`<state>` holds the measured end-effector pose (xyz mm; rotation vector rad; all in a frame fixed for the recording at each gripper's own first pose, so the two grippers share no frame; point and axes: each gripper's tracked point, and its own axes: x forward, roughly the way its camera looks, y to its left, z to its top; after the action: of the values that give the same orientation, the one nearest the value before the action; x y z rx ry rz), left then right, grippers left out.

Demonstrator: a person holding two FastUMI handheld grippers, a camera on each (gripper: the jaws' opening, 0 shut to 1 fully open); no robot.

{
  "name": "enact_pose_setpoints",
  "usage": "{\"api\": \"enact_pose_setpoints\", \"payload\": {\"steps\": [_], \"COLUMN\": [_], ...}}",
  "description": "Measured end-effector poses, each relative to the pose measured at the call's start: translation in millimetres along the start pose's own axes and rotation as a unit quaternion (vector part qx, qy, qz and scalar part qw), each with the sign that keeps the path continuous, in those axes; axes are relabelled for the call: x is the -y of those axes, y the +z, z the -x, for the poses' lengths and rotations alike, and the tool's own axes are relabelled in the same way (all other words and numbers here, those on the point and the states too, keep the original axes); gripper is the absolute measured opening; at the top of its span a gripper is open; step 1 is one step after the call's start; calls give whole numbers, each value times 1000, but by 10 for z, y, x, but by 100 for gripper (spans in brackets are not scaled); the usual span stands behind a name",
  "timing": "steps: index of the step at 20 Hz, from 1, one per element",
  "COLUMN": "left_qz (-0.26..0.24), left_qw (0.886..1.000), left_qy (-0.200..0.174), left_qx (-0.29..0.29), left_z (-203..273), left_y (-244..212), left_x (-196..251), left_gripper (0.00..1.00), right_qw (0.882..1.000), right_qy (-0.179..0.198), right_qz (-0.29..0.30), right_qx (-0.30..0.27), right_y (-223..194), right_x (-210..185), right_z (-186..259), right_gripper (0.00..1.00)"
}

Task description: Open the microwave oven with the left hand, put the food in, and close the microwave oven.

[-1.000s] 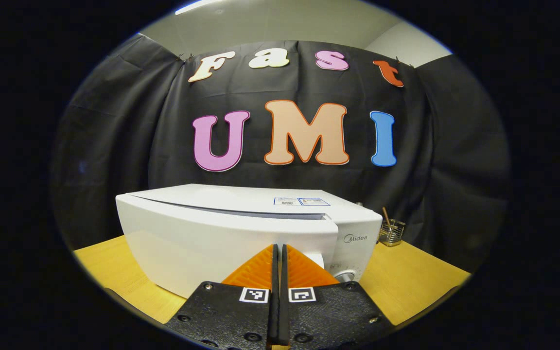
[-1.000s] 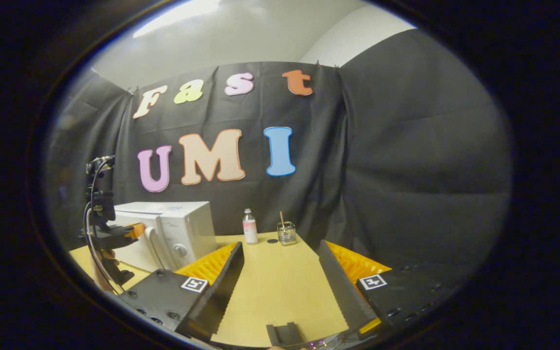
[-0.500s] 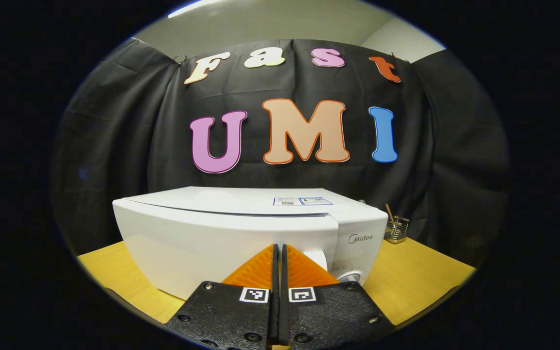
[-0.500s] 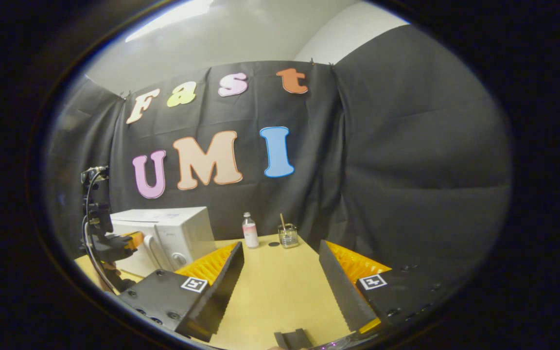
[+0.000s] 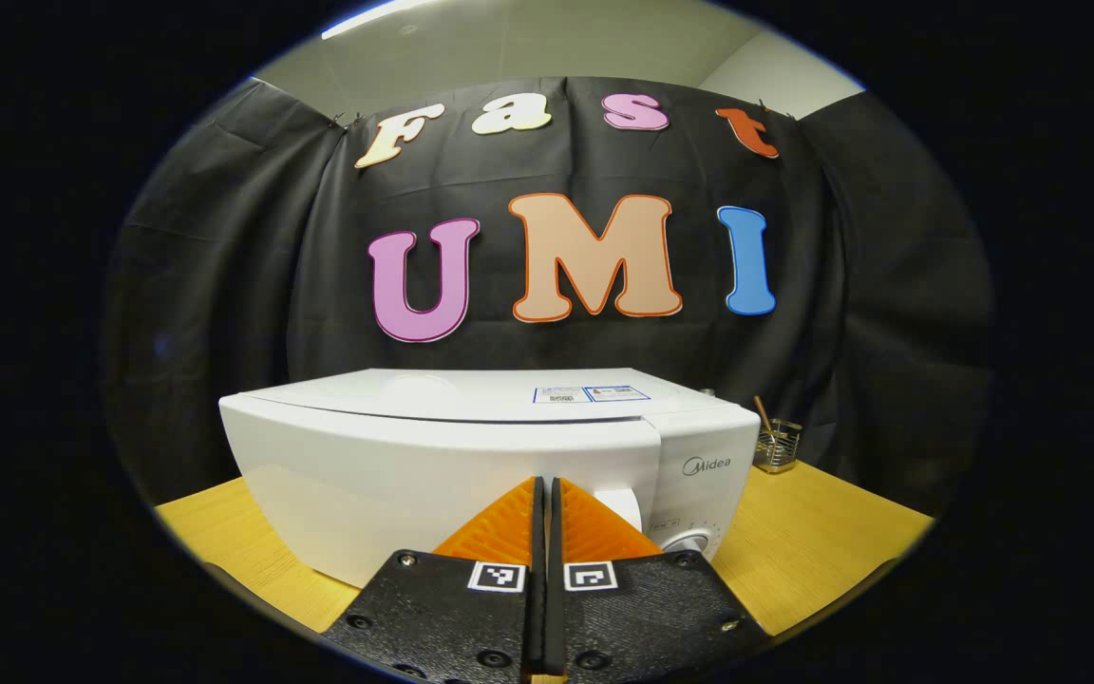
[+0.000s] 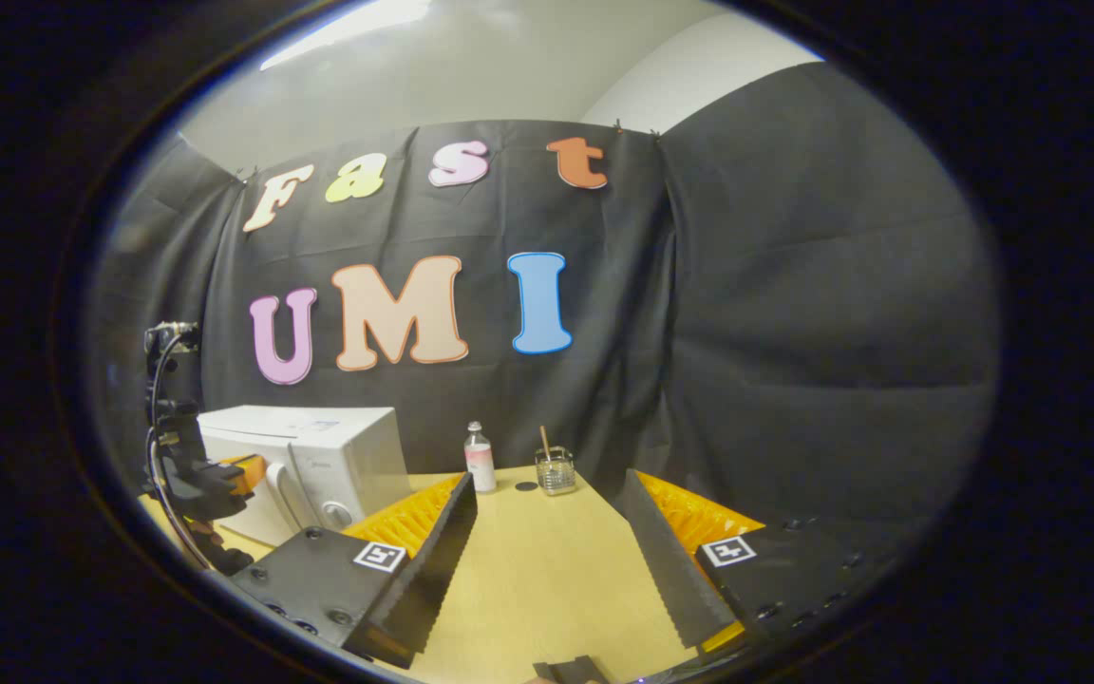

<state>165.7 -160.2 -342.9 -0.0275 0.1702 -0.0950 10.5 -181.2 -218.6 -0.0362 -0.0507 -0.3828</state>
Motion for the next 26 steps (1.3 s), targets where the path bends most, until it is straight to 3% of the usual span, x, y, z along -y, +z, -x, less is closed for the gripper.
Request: {"api": "enact_pose_setpoints", "payload": {"steps": [2,3,4,6,10,11,16,18,20,23,24,26], "left_qz": [13,9,4,-2,-4,-2,-17,-20,-29,-47,-46,-37], "left_qw": [999,1000,1000,1000,999,999,999,998,996,989,988,987], "left_qy": [-4,-8,-11,-19,-20,-18,34,60,88,137,145,150], "left_qx": [-32,1,-8,-11,-36,-37,-14,4,14,37,39,47], "left_z": [-38,-42,-54,-45,85,157,589,815,1050,1344,1425,1556], "left_y": [-177,-46,-86,-96,-152,-121,250,459,643,957,994,1094], "left_x": [32,31,50,52,-79,-143,-852,-1174,-1500,-1925,-1991,-2061], "left_gripper": [0,1,0,1,1,1,1,5,22,87,96,98], "right_qw": [1000,1000,1000,1000,999,998,996,995,995,994,993,993], "right_qy": [3,6,10,21,38,43,73,86,84,98,104,114], "right_qz": [8,11,12,9,14,13,3,-9,-17,-21,-20,-14], "right_qx": [-14,-16,-16,-17,-33,-36,-41,-45,-53,-50,-47,-40], "right_y": [-67,-72,-50,-29,-96,-100,-98,-95,-110,-25,19,124], "right_x": [-58,-89,-132,-233,-439,-494,-751,-858,-899,-1006,-1030,-1073], "right_z": [-23,-30,-46,-72,-118,-126,-107,-92,-69,27,64,113], "right_gripper": [92,92,96,96,92,96,97,97,96,97,97,97]}}
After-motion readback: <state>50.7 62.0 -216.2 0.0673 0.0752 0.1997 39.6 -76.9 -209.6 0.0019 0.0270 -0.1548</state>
